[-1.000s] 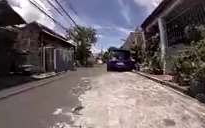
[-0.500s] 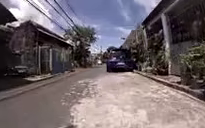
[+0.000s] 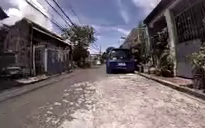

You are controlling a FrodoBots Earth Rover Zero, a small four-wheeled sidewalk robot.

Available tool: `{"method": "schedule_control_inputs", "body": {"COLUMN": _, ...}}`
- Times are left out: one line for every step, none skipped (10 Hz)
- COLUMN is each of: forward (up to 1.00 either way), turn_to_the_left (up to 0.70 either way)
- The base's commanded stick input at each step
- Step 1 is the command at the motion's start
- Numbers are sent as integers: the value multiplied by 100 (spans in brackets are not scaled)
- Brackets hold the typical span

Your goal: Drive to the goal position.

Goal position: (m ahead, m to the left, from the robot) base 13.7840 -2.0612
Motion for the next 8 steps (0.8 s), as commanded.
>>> {"method": "schedule_control_inputs", "body": {"forward": 85, "turn_to_the_left": 0}}
{"method": "schedule_control_inputs", "body": {"forward": 85, "turn_to_the_left": 0}}
{"method": "schedule_control_inputs", "body": {"forward": 85, "turn_to_the_left": 0}}
{"method": "schedule_control_inputs", "body": {"forward": 85, "turn_to_the_left": 0}}
{"method": "schedule_control_inputs", "body": {"forward": 85, "turn_to_the_left": 15}}
{"method": "schedule_control_inputs", "body": {"forward": 85, "turn_to_the_left": 31}}
{"method": "schedule_control_inputs", "body": {"forward": 85, "turn_to_the_left": 34}}
{"method": "schedule_control_inputs", "body": {"forward": 85, "turn_to_the_left": 34}}
